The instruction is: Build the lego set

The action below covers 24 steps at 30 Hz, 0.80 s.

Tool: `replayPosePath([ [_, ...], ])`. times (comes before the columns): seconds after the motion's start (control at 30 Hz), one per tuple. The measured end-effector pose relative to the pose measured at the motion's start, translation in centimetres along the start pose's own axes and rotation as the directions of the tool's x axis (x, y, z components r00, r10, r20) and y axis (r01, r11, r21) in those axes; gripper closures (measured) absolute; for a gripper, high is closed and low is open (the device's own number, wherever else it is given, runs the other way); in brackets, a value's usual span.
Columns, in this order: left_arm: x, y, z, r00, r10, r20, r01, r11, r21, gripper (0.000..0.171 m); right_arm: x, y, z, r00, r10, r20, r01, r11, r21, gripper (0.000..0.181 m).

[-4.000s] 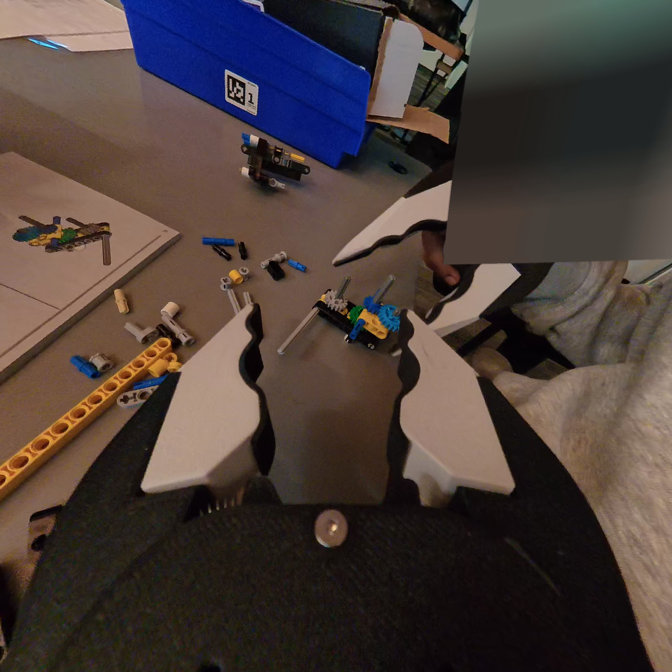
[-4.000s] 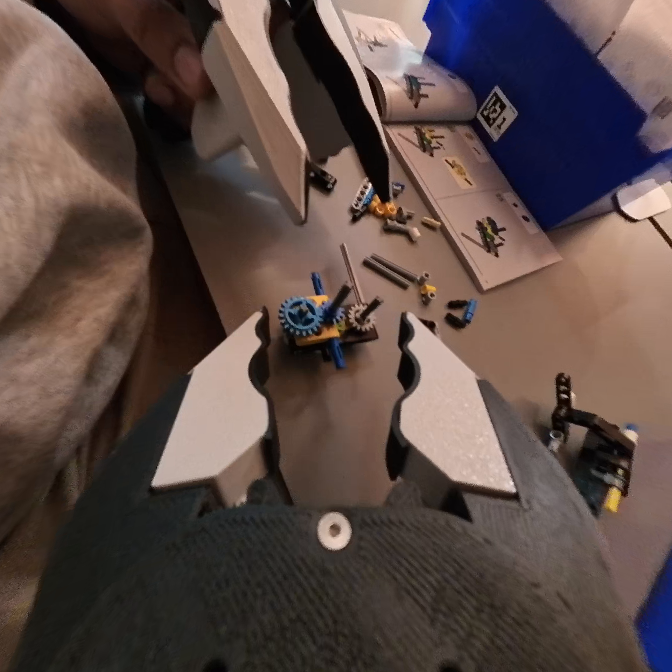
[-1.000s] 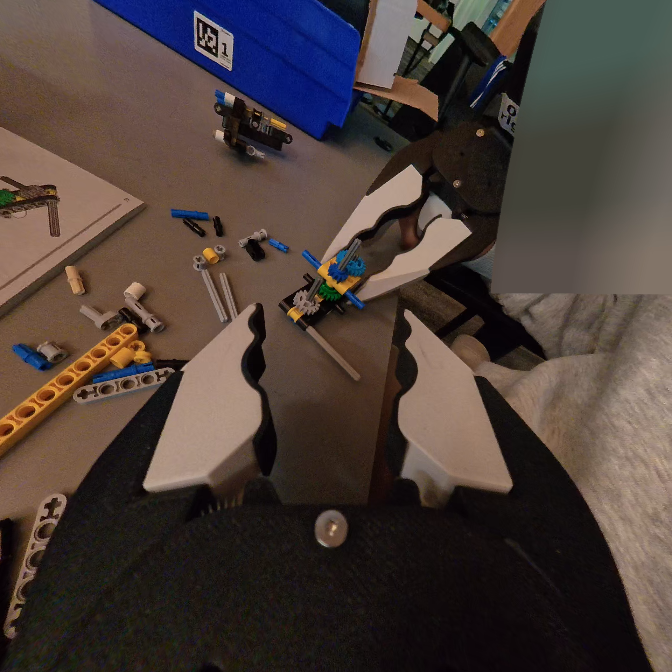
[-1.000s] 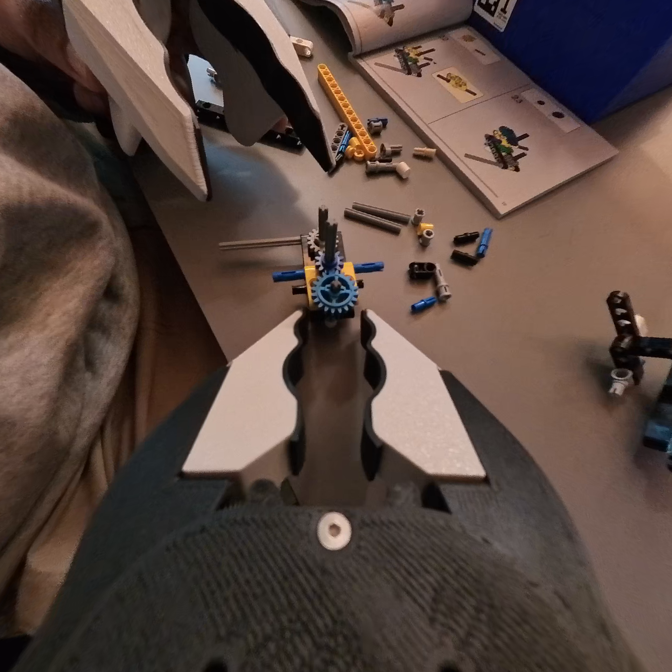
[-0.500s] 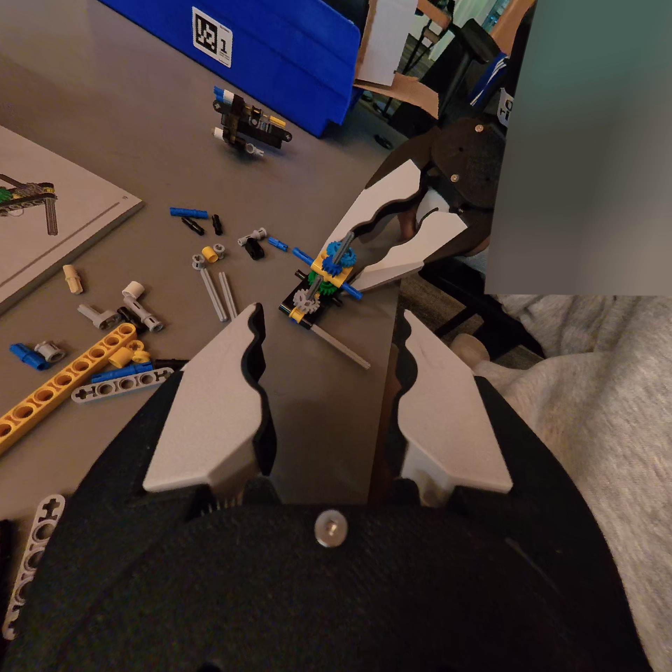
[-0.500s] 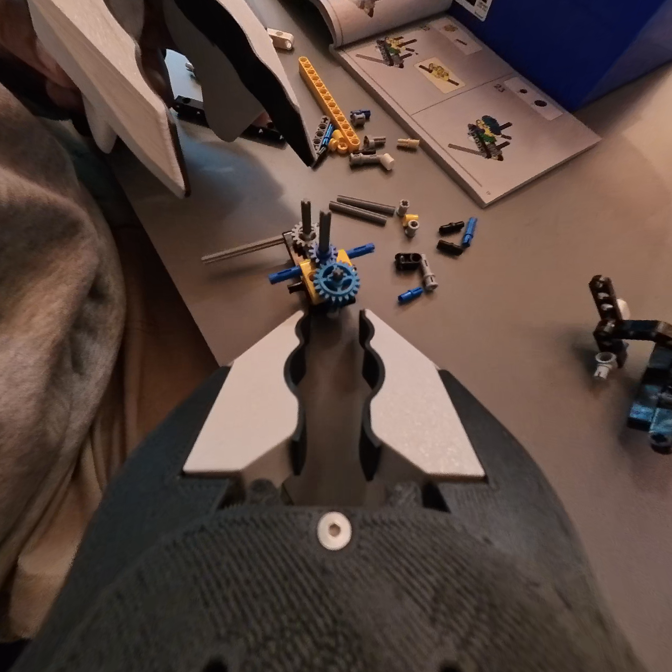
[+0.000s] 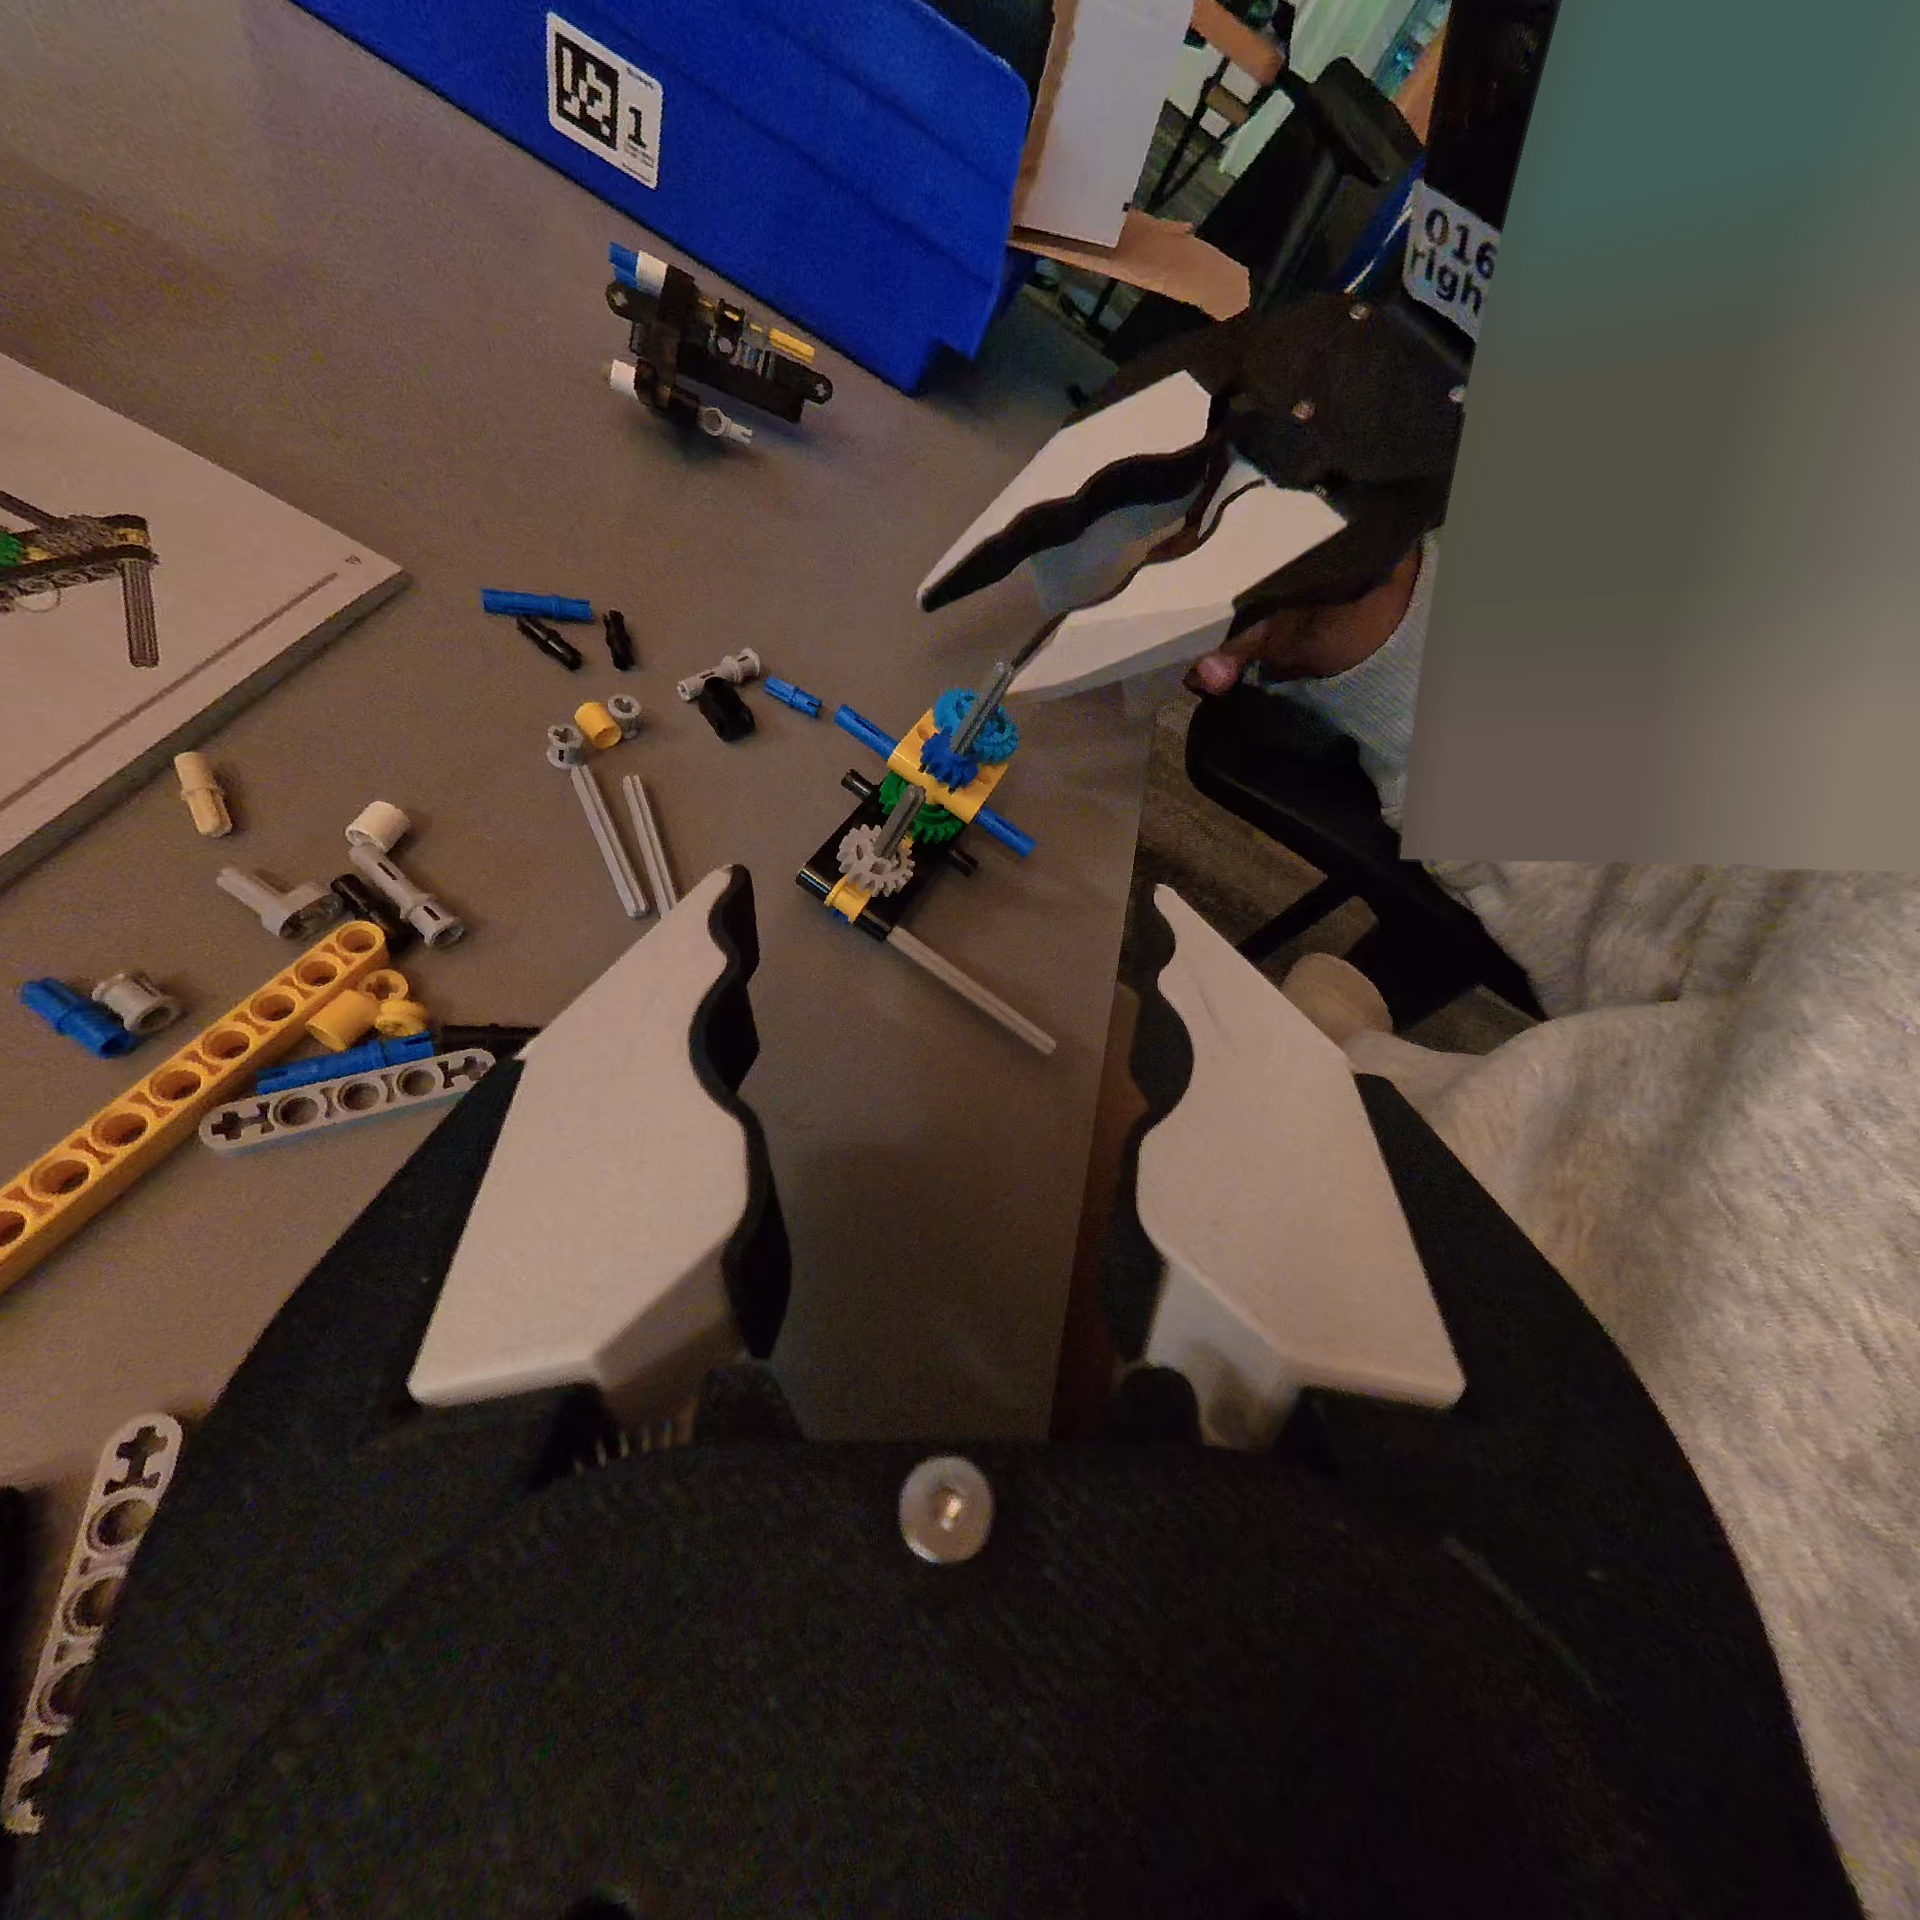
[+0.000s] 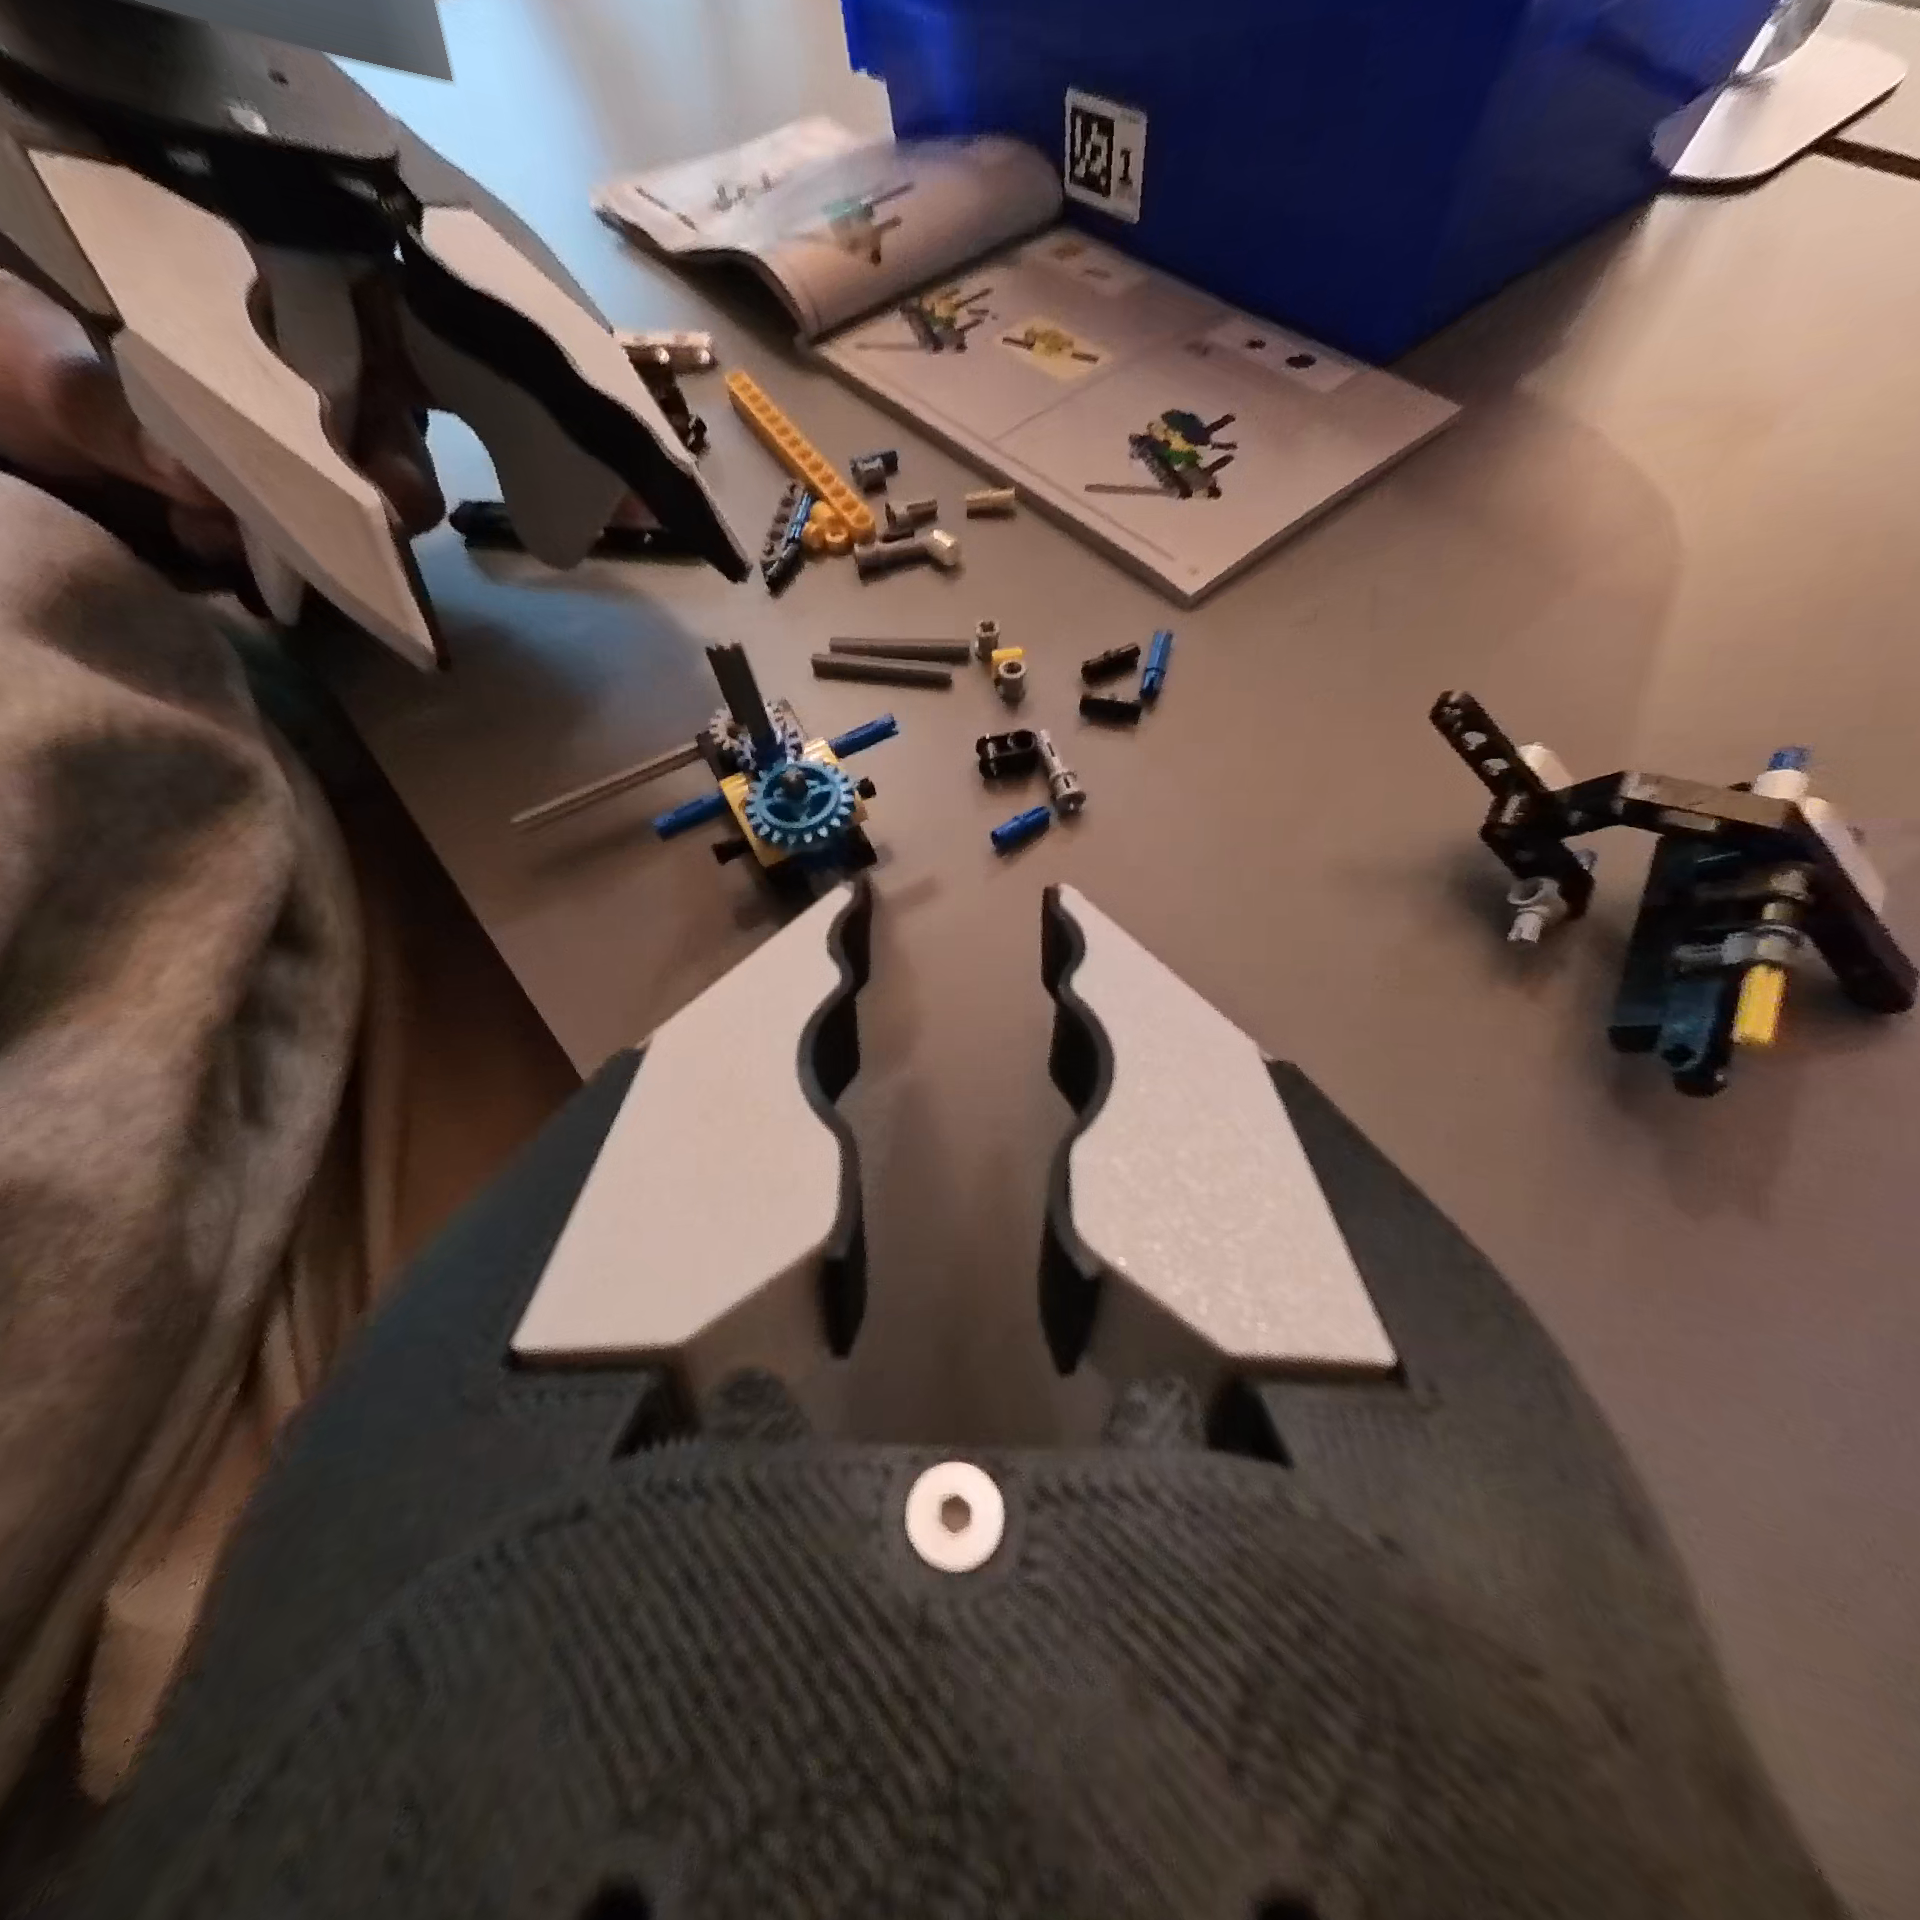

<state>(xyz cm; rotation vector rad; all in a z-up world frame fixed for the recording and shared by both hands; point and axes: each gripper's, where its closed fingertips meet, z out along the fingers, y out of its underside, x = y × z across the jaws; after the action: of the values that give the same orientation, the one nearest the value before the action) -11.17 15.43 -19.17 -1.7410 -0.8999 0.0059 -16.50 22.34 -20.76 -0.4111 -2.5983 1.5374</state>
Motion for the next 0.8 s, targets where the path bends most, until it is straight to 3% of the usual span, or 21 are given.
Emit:
replayPosePath([
  [0.57,0.0,0.1,0.0,1.000,-0.007,0.006,0.007,1.000,0.000,0.101,-0.2,-0.4,-0.2,1.000,0.020,0.014,-0.021,0.999,0.026,0.157],
  [0.8,-0.1,0.1,0.0,1.000,-0.005,0.008,0.005,1.000,-0.002,0.101,1.7,-2.0,-1.5,0.995,0.050,-0.087,-0.038,0.990,0.133,0.151],
])
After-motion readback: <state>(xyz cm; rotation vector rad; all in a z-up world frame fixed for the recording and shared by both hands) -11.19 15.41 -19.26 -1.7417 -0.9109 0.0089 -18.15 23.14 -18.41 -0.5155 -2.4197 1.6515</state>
